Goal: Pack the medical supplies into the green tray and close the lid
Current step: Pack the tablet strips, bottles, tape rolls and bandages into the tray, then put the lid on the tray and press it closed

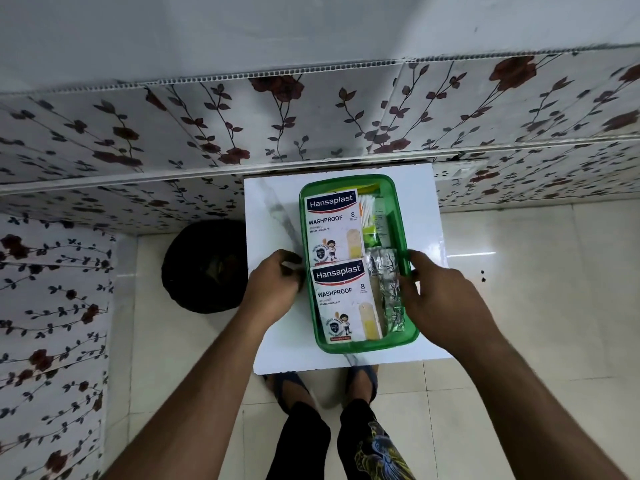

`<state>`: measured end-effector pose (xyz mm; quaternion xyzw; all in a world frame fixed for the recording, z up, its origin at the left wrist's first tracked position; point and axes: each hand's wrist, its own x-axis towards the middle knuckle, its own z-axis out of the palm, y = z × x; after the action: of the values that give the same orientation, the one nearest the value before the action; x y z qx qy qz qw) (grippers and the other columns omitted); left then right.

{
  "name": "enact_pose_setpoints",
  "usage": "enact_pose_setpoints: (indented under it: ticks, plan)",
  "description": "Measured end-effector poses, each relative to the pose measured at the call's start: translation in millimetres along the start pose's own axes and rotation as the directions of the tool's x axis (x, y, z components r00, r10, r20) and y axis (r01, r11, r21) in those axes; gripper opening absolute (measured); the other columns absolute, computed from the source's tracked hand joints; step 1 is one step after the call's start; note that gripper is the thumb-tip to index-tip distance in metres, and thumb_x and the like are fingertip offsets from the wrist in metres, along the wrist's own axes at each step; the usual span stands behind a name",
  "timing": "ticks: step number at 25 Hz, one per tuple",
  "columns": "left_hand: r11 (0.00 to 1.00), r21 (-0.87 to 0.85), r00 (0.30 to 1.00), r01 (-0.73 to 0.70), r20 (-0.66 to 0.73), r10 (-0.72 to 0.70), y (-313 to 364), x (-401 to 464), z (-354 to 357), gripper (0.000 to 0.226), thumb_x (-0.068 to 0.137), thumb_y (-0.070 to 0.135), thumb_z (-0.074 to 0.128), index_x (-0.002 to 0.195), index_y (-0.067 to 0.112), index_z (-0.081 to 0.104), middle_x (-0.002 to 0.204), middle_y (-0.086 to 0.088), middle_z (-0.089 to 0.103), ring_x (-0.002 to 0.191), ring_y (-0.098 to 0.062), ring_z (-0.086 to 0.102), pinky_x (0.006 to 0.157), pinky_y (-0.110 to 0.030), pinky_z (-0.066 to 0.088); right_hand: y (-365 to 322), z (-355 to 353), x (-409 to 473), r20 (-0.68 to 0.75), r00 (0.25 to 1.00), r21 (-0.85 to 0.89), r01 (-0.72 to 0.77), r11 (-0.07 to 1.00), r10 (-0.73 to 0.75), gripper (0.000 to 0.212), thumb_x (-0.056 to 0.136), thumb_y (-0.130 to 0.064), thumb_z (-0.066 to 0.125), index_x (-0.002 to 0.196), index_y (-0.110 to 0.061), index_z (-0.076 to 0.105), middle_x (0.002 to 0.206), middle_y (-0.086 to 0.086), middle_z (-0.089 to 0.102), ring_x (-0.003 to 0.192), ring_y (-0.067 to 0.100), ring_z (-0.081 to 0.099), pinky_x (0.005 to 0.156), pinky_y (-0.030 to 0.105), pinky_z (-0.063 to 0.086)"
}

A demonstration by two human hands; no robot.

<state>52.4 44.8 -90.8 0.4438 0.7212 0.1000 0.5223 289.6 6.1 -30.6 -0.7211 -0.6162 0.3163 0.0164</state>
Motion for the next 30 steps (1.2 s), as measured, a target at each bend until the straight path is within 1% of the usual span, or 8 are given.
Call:
enact_pose_setpoints:
  ticks: [4,8,12,16,20,23,27,30]
  plan:
    - [0.998,-0.037,0.999,0.049,0.010,-0.049,5.9,10.3,5.9,0.016,0.078,0.027,0.054,0.085,0.021,0.067,0.088,-0.007,0.074,0.087,-0.031,0.069,0.082,-0.046,0.057,11.2,-1.0,3.2,-0.068,0.995,0.025,0.068,0.997,-0.067,0.016,0.095,-0.021,0.042,0.103,-0.013,0.053,0.074,0.008,0.067,0.067,0.038,0.060,0.056,0.042,0.046]
    - [0.987,0.160,1.000,0.003,-0.030,0.001,10.0,10.2,15.5,0.035,0.065,0.045,0.052,0.061,0.012,0.064,0.055,-0.001,0.064,0.058,-0.024,0.059,0.057,-0.031,0.045,25.1,-14.1,-10.1,-0.146,0.988,0.077,0.067,0.995,-0.055,0.016,0.095,-0.020,0.041,0.104,-0.015,0.054,0.071,0.005,0.068,0.060,0.033,0.062,0.055,0.041,0.049]
    - [0.945,0.327,0.997,-0.011,-0.070,0.036,18.6,3.0,35.3,0.020,0.072,0.032,0.059,0.067,0.014,0.067,0.061,0.001,0.063,0.061,-0.020,0.059,0.054,-0.029,0.043,38.8,-25.5,-19.4,-0.176,0.984,0.124,0.049,0.991,-0.026,0.026,0.095,-0.024,0.040,0.115,-0.018,0.055,0.077,0.005,0.071,0.061,0.032,0.066,0.056,0.045,0.051]
    - [0.988,0.152,0.989,0.003,-0.146,0.019,27.8,-19.1,8.3,0.017,0.079,0.023,0.063,0.069,0.010,0.059,0.063,-0.006,0.063,0.064,-0.027,0.063,0.057,-0.033,0.048,49.0,-27.6,-22.0,-0.180,0.984,0.127,0.030,0.991,-0.007,0.025,0.095,-0.020,0.042,0.115,-0.016,0.055,0.077,0.006,0.071,0.061,0.033,0.063,0.055,0.043,0.050]
    - [0.987,0.064,0.915,-0.148,-0.369,0.161,43.2,-69.3,-54.6,0.014,0.072,0.033,0.059,0.069,0.020,0.065,0.068,-0.002,0.068,0.061,-0.016,0.064,0.050,-0.033,0.053,38.8,-17.4,-20.3,-0.150,0.989,0.127,0.022,0.992,-0.003,0.028,0.094,-0.016,0.046,0.120,-0.011,0.056,0.082,0.011,0.073,0.063,0.037,0.062,0.056,0.042,0.049]
    - [0.935,0.262,0.850,-0.238,-0.409,0.331,71.1,-94.2,-59.6,0.014,0.067,0.038,0.055,0.060,0.026,0.054,0.069,0.004,0.056,0.061,-0.005,0.055,0.046,-0.015,0.034,18.8,5.2,-9.8,-0.110,0.994,0.119,0.027,0.993,-0.014,0.030,0.093,-0.019,0.048,0.122,-0.012,0.054,0.088,0.010,0.074,0.074,0.038,0.065,0.059,0.041,0.049]
    - [0.849,0.436,0.809,-0.298,-0.357,0.467,103.0,-100.4,-13.3,0.021,0.066,0.045,0.054,0.065,0.026,0.048,0.079,0.014,0.052,0.061,-0.002,0.055,0.046,-0.017,0.036,4.7,25.5,-7.1,-0.017,0.999,0.363,-0.035,0.931,0.044,0.028,0.096,-0.034,0.050,0.121,-0.024,0.056,0.096,-0.004,0.075,0.066,0.023,0.070,0.065,0.040,0.055]
    - [0.785,0.589,0.838,-0.194,-0.317,0.445,108.2,-92.5,35.8,0.048,0.071,0.049,0.060,0.100,0.011,0.064,0.131,-0.005,0.060,0.076,-0.027,0.070,0.061,-0.029,0.051,14.9,24.8,-12.9,0.030,0.989,0.616,-0.131,0.777,0.144,0.024,0.098,-0.041,0.046,0.109,-0.029,0.064,0.096,-0.009,0.073,0.052,0.016,0.068,0.070,0.043,0.057]
